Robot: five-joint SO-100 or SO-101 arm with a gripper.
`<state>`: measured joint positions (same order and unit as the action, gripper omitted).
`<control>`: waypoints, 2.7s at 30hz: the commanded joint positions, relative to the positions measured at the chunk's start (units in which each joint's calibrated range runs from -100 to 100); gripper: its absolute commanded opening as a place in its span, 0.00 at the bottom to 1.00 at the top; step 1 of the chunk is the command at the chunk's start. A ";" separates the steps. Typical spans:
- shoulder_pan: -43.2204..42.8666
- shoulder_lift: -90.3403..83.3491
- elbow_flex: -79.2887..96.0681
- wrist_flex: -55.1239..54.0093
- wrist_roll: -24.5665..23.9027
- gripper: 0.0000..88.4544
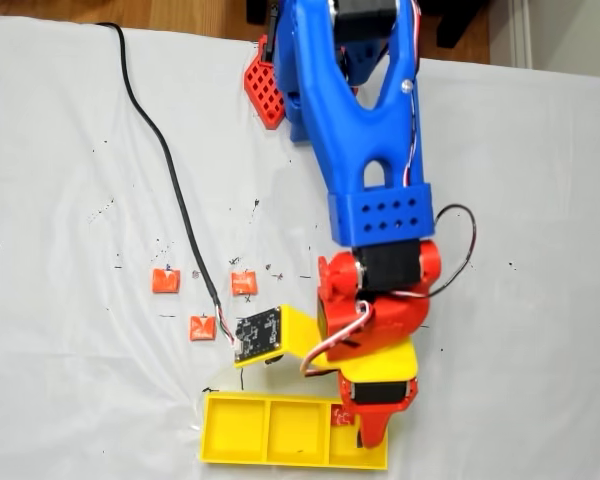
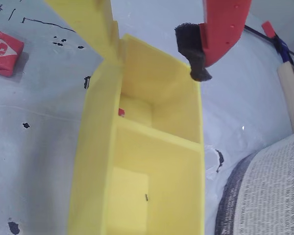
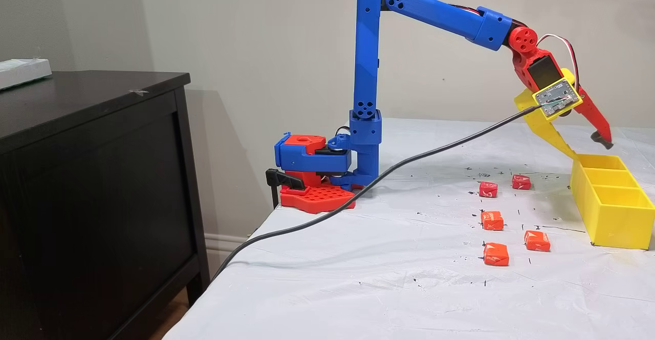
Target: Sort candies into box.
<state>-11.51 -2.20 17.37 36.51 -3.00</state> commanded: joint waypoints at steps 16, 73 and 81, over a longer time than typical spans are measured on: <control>-3.35 -13.66 -5.21 25.75 2.59 0.00; -6.79 13.14 -7.94 19.86 3.32 0.15; -6.42 10.00 -8.03 21.41 3.13 0.03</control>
<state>-17.75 11.08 11.98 57.94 0.22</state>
